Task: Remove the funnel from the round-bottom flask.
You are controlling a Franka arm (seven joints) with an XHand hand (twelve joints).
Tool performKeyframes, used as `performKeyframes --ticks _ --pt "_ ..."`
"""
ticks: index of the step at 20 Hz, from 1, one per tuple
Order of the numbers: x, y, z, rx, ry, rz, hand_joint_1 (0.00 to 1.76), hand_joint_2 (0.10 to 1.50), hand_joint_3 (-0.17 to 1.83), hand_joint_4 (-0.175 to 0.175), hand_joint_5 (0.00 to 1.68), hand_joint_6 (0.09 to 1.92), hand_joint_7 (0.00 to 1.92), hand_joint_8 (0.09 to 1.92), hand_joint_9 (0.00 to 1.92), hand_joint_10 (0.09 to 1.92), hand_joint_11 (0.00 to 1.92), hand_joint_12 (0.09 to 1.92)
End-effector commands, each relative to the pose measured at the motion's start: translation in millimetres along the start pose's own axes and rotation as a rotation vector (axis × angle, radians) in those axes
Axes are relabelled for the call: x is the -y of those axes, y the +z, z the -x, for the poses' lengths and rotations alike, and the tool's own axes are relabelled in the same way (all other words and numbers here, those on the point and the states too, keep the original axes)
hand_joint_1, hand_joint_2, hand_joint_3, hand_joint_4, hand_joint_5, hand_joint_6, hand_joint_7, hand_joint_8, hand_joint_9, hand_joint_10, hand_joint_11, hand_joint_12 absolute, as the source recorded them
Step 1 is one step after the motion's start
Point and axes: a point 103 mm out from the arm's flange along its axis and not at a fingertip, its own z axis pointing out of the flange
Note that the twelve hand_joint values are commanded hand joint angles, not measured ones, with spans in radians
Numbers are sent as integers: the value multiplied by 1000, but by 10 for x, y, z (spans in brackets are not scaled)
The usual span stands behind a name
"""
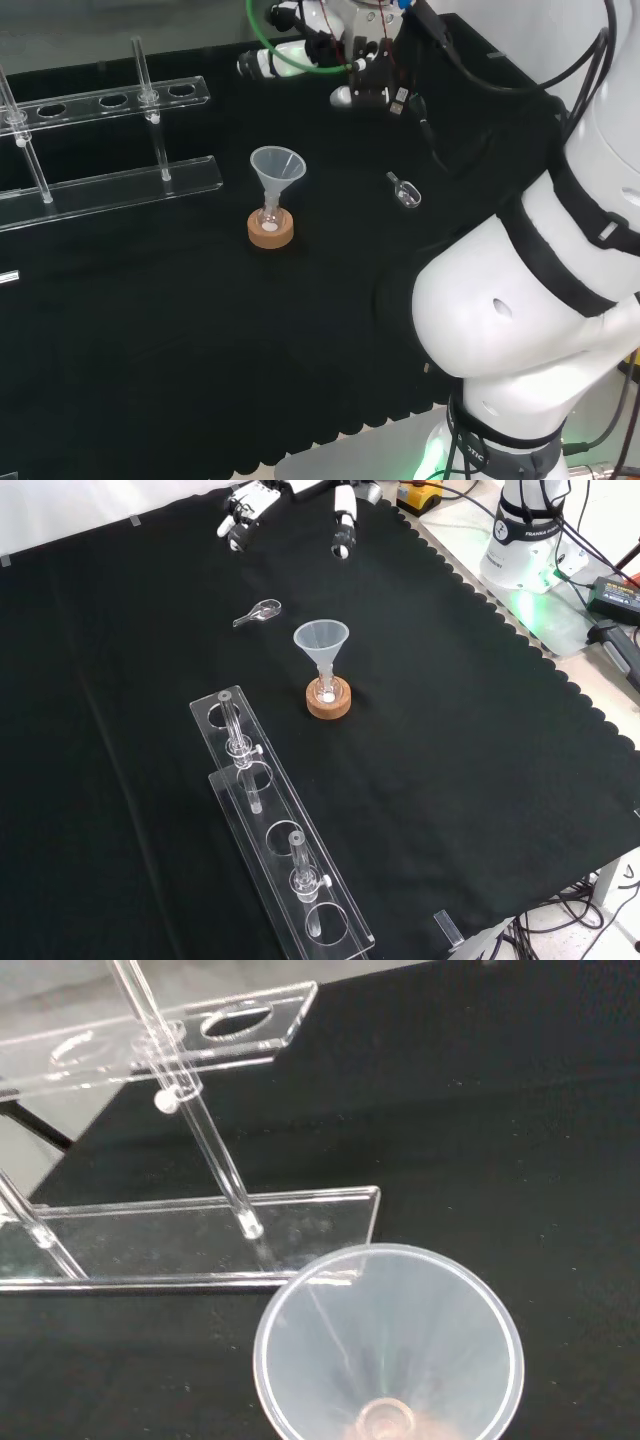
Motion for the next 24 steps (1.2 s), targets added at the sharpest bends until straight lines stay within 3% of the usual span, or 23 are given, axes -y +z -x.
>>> performKeyframes --ticks 1,8,11,16,24 --pt "-4 398 -244 169 74 -56 296 713 54 -75 16 87 0 87 93 87 0 1522" --pt "-69 922 -78 159 111 -187 250 711 36 -41 0 87 0 87 5 87 0 1434" --pt "-68 1050 69 134 131 -212 237 712 32 -39 0 87 0 87 0 87 0 1404" --pt "-41 1210 200 199 183 -216 232 714 31 -38 0 87 0 87 0 87 0 1391" --pt "5 1414 283 162 195 -278 226 723 29 -36 0 87 0 87 0 87 0 1332"
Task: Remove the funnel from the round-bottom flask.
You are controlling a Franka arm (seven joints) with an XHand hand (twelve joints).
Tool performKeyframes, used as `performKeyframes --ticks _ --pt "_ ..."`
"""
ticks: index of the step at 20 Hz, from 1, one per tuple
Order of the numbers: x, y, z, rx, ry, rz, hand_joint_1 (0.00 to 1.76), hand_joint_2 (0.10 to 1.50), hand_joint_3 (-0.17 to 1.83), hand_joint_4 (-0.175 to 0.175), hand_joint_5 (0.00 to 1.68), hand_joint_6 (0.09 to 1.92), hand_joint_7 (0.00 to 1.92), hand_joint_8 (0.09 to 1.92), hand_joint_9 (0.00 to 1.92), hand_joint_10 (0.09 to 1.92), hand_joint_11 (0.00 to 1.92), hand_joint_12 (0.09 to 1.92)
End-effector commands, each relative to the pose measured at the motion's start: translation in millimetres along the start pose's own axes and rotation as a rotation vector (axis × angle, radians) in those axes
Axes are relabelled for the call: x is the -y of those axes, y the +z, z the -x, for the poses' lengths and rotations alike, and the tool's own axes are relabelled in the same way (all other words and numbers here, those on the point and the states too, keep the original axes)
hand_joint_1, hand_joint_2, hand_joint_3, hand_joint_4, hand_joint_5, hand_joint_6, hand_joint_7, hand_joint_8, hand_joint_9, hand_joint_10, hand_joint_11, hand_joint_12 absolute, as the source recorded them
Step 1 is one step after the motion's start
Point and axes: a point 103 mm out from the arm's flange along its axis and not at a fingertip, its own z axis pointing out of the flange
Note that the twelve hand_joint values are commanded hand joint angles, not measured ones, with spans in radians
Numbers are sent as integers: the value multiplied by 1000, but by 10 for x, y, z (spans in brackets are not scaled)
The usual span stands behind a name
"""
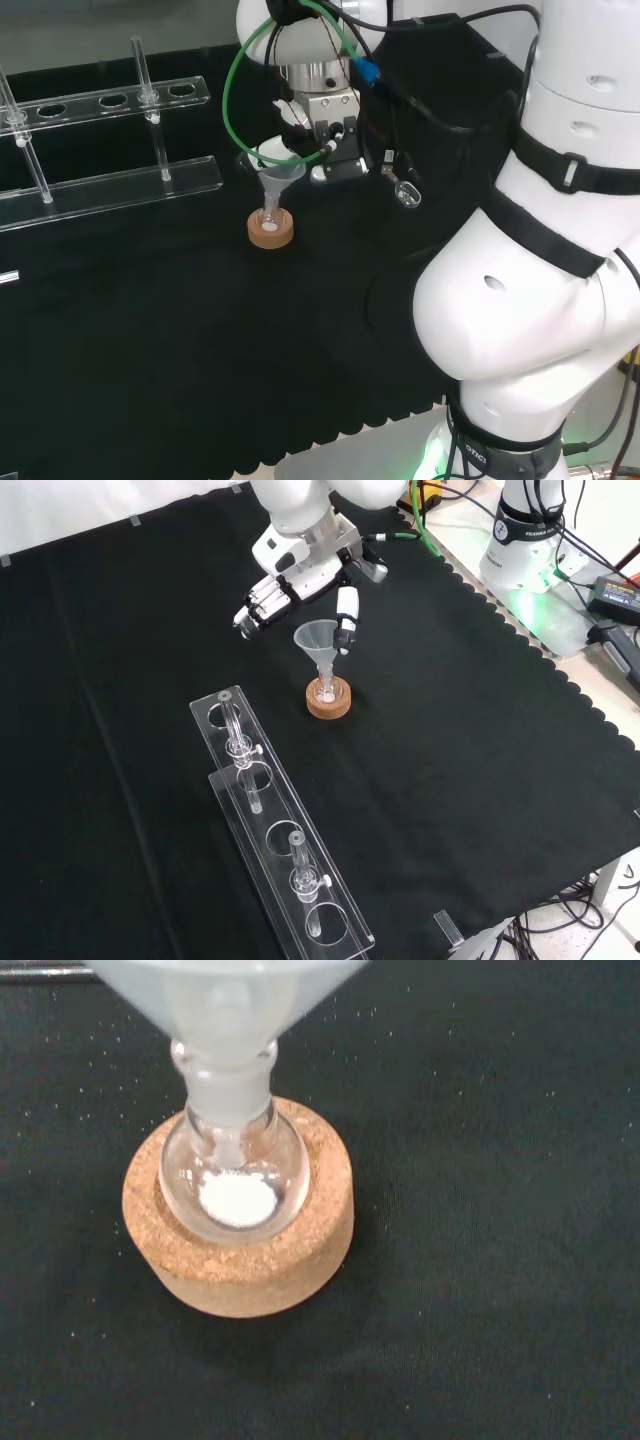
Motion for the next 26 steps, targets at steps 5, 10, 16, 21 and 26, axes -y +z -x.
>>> performKeyframes --ticks 5,10,16,21,26 --pt "32 196 12 -9 3 -46 219 731 31 -35 0 87 0 87 0 87 0 1319" --pt "103 131 -45 13 2 -30 217 737 33 -37 0 87 0 87 0 87 0 1316" --pt "167 18 -126 29 -5 -13 218 743 35 -38 0 87 0 87 0 87 0 1318" --pt "166 77 -130 20 -4 -34 217 751 34 -38 0 87 0 87 0 87 0 1366" --pt "160 126 -101 8 1 -55 213 757 32 -39 0 87 0 87 0 87 0 1401"
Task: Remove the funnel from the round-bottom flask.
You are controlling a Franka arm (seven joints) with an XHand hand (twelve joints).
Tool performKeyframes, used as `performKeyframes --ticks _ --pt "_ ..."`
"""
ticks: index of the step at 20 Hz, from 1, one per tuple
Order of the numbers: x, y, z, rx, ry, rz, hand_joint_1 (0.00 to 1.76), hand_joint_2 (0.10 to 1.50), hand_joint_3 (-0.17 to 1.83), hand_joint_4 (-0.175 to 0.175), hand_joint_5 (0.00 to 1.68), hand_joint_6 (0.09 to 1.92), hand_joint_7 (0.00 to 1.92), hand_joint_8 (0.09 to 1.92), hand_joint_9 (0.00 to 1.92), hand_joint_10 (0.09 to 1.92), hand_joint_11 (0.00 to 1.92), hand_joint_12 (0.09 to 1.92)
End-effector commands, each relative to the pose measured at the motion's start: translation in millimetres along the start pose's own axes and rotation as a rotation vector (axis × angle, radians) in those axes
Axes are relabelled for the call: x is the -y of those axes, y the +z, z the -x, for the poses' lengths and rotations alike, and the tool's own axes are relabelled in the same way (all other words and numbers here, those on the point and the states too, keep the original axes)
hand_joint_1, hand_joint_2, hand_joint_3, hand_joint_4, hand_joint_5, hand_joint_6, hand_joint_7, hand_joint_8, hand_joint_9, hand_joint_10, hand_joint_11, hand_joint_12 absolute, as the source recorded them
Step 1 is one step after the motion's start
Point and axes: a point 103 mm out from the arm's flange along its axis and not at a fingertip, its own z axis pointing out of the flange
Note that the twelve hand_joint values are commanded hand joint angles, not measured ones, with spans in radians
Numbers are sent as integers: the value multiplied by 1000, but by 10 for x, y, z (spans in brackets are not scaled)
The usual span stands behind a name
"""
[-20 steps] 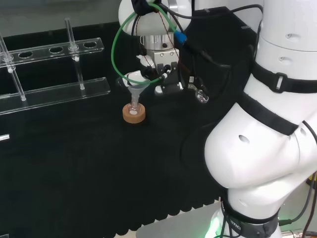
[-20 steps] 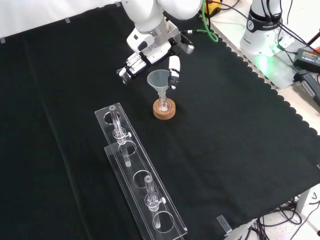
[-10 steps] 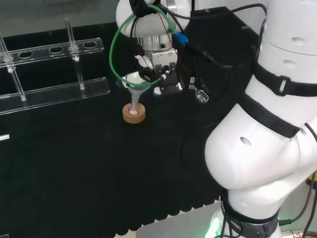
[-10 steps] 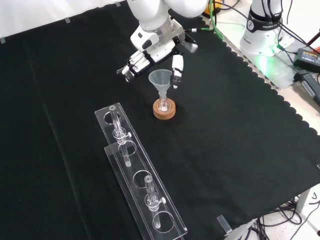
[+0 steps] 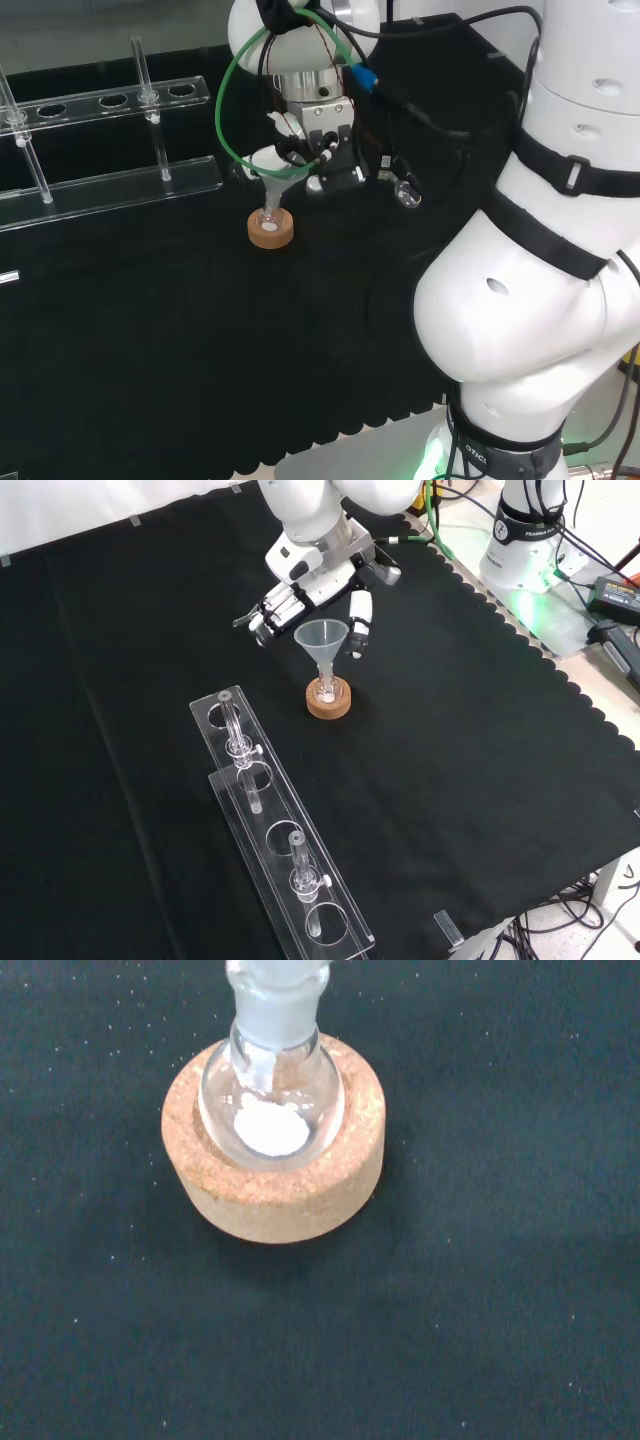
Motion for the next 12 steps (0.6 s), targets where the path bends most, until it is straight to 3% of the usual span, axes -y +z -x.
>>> performKeyframes --ticks 1,5,7,12 --pt "-8 33 32 -9 5 -22 212 758 32 -39 5 87 0 87 0 87 0 1403" --pt "-22 43 49 -13 10 -34 206 763 29 -43 46 87 0 87 5 87 0 1518" --pt "-39 52 49 -18 11 -45 204 772 28 -47 99 87 0 87 54 87 150 1574" --pt "-89 86 46 -18 22 -59 218 803 20 -47 240 87 0 87 16 868 633 1438"
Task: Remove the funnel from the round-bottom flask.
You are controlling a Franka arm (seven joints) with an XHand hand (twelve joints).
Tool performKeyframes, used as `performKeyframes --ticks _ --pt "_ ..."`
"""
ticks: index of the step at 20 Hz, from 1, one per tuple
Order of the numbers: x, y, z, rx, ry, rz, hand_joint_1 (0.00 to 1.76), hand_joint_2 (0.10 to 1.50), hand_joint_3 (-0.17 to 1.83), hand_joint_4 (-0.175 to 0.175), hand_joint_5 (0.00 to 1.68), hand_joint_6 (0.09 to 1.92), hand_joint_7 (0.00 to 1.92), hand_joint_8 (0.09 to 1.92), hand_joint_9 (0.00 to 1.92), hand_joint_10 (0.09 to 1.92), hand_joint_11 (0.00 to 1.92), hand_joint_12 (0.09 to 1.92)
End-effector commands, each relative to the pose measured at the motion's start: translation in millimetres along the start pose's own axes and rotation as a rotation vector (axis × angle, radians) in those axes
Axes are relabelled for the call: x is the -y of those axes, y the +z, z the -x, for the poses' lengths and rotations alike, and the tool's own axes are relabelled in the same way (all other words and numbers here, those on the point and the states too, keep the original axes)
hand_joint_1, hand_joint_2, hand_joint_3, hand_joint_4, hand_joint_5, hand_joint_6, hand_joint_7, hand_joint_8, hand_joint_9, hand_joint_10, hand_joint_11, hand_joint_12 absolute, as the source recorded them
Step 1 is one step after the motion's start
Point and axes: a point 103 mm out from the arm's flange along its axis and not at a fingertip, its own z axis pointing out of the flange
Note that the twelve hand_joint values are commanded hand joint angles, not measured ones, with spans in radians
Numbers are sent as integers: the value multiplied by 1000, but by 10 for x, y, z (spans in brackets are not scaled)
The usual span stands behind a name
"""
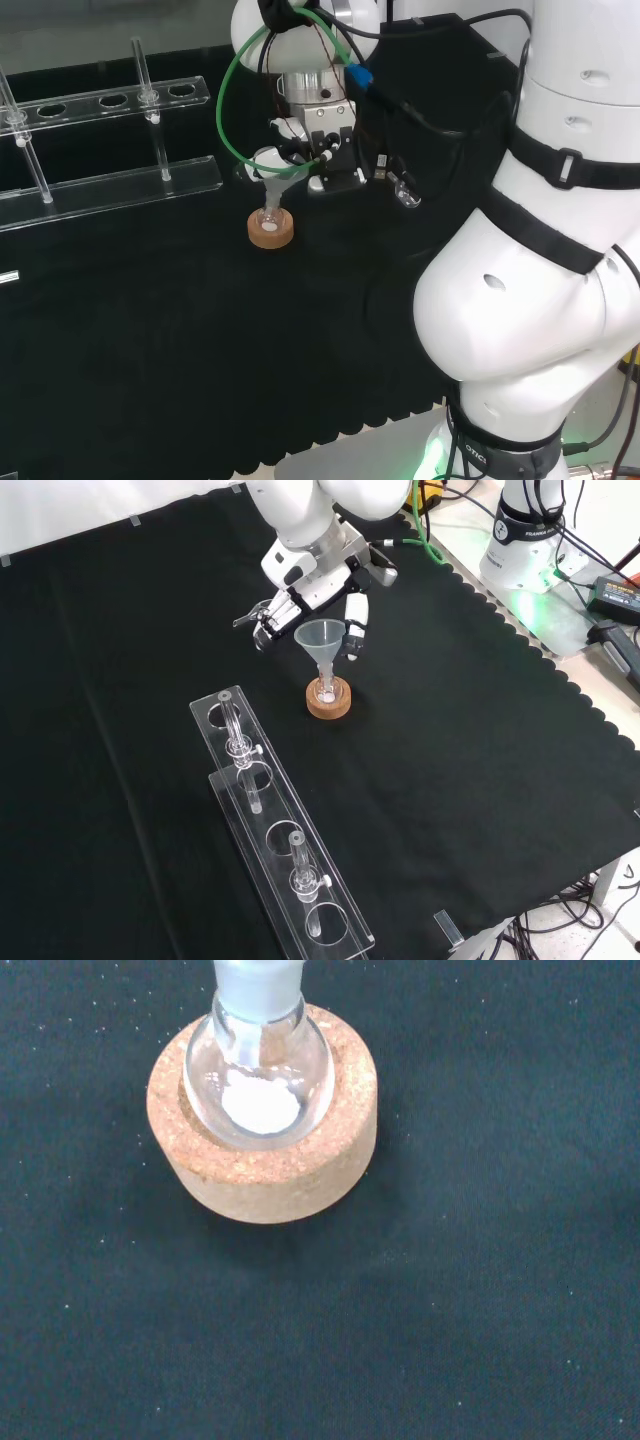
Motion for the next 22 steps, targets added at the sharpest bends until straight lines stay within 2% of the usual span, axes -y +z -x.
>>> performKeyframes --ticks 1,4,5,8,11,13,15,17,22 --pt "-50 39 4 1 17 -12 229 812 22 -50 273 87 1 87 50 955 702 1407" --pt "-63 48 14 0 29 -1 267 837 27 -69 385 87 59 87 210 1022 851 1303" --pt "-63 48 15 -3 33 9 280 847 27 -79 433 87 59 147 275 1011 894 1267" --pt "-55 28 0 6 56 41 351 900 40 -113 574 99 14 715 538 931 1061 1143" --pt "-49 21 -16 22 78 70 474 950 61 -151 635 175 49 967 771 856 1296 957" --pt "-48 23 -33 33 84 89 570 974 74 -169 633 283 133 1036 921 782 1458 798" --pt "-32 12 -74 48 70 140 668 988 85 -175 583 481 267 1054 1069 703 1587 669" --pt "-25 8 -100 54 60 157 743 991 94 -175 519 658 369 1054 1181 623 1663 583" --pt "14 -72 -186 61 27 198 818 987 106 -175 477 764 439 1061 1271 555 1715 517"
